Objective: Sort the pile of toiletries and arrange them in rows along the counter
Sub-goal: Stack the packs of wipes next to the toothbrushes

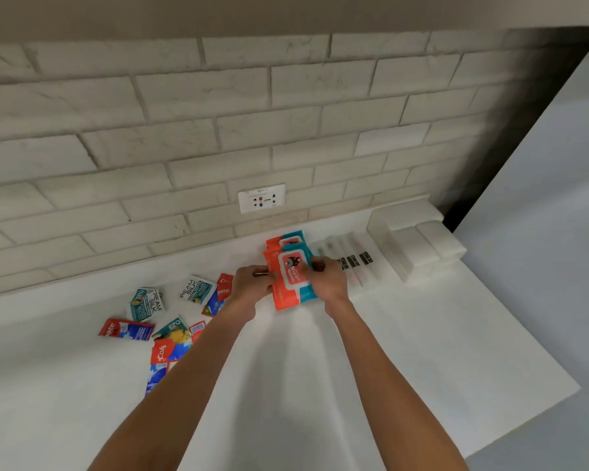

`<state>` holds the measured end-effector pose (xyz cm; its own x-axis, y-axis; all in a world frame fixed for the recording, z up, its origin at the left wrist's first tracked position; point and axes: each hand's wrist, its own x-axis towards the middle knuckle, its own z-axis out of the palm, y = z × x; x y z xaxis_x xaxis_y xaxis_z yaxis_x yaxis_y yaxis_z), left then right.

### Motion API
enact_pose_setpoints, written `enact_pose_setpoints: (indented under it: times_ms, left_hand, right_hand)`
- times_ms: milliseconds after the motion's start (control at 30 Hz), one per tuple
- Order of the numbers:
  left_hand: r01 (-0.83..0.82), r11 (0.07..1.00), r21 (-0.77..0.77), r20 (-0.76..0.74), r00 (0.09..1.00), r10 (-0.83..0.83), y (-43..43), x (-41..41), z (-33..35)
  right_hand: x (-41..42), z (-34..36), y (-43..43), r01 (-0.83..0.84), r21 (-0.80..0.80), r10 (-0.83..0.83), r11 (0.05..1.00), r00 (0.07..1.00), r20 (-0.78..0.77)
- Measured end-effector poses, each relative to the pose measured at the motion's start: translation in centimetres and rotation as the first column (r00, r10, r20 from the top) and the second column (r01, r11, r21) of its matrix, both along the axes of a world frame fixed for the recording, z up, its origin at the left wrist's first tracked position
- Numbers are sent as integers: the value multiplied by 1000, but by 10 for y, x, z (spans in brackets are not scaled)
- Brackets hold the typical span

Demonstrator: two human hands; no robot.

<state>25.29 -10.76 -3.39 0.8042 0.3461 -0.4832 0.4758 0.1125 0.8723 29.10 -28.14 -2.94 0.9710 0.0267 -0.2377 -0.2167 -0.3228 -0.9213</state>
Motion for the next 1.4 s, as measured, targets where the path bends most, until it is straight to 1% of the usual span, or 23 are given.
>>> enact_pose_setpoints:
  times_ms: [133,233,500,600,767,900,967,1067,1133,1233,1300,1400]
  left_hand:
    - [-11,996,91,-24,1000,13,-1,38,-5]
    - [-28,981,194,-34,999,36,-5,56,-1]
    - [36,906,422,-76,997,-4,-18,76,3]
    - [51,887,459,-91,996,-10,-21,78,-1]
    - [44,870,491,-62,998,-15,-25,78,-4]
    - [55,840,540,-67,998,-22,-28,77,-5]
    - [45,843,536,-43,999,-26,-31,74,-5]
    - [33,838,545,51,996,-73,-31,66,-5]
    - [68,791,608,92,984,-155,-29,62,-10]
    - [140,699,701,67,963,-260,-28,59,-18]
    - [170,680,714,39,959,-280,-27,56,-20]
    - [189,648,738,28,951,-309,-26,55,-22]
  right_hand:
    - [38,1,5,-20,-104,24,994,999,34]
    - [57,-1,6,-34,-124,42,992,997,60]
    - [82,-20,10,-115,-193,141,974,982,125]
    - [84,-28,10,-142,-213,177,967,972,154]
    - [89,-35,12,-151,-251,206,956,956,209]
    - [92,-43,15,-131,-254,195,958,949,249]
    - [91,-44,16,-107,-278,185,955,944,273]
    - [86,-46,16,-92,-372,217,924,925,311]
    - [82,-49,19,-90,-416,251,905,902,351]
    - [77,-56,24,-142,-505,336,851,887,317]
    - [75,-58,25,-175,-588,398,790,876,274]
    - [72,-55,21,-195,-628,437,754,862,257]
